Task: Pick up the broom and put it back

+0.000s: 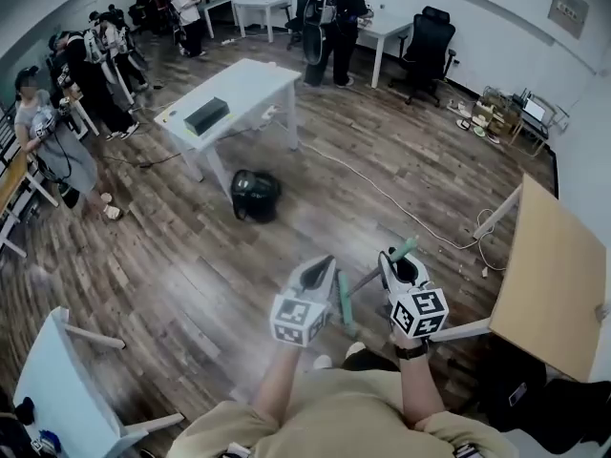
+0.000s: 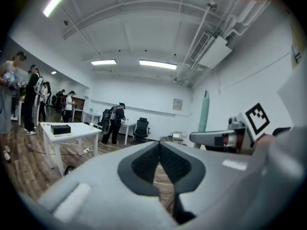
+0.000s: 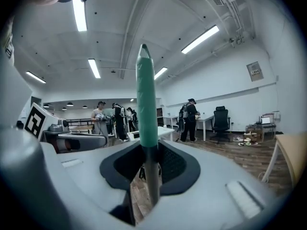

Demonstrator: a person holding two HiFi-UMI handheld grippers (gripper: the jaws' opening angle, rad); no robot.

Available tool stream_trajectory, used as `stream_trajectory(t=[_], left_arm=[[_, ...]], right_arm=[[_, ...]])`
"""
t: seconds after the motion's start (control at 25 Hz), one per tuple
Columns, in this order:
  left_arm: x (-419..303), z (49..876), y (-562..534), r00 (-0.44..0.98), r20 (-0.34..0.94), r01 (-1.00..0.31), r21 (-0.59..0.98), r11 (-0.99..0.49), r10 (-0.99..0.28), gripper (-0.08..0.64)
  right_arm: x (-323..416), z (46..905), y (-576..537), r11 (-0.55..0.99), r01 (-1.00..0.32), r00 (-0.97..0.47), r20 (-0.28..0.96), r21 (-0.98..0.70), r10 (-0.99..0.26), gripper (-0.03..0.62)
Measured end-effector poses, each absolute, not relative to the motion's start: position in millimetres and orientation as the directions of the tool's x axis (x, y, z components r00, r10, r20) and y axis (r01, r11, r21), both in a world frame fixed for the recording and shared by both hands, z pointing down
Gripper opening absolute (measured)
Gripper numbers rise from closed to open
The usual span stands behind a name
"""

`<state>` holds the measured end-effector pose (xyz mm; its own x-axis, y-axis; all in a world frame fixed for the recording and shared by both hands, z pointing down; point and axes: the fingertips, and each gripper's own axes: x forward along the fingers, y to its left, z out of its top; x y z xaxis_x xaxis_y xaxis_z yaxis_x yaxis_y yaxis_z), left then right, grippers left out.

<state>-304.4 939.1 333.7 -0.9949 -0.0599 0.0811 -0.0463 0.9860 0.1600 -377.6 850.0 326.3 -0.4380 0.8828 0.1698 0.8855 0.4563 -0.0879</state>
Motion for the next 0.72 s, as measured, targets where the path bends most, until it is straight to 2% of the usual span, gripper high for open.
stream_trajectory(t=[0.2,0.44,0.6,0.72], left_arm=[[-388,363,967,-0.988,0.117,-0.078,0.202,0.976,-0.103,0.0],[-536,366,1011,-0.985,0.125,-0.096,0.164,0.982,-0.117,-0.001],[-644,342,1020,-0.989,0.094,-0.101,0.132,0.986,-0.114,0.0],[-712,324,1011,-0.986,0.062,-0.149,0.097,0.984,-0.155,0.0]], right_arm=[[-462,348,868,0.514,0.848,-0.491,0.173,-0.128,0.854,0.089],[-611,357,912,0.518,0.843,-0.497,0.156,-0.145,0.854,0.089],[-707,333,921,0.499,0.859,-0.487,0.12,-0.115,0.865,0.087],[-772,323,912,0.548,0.828,-0.541,0.084,-0.12,0.837,0.087]])
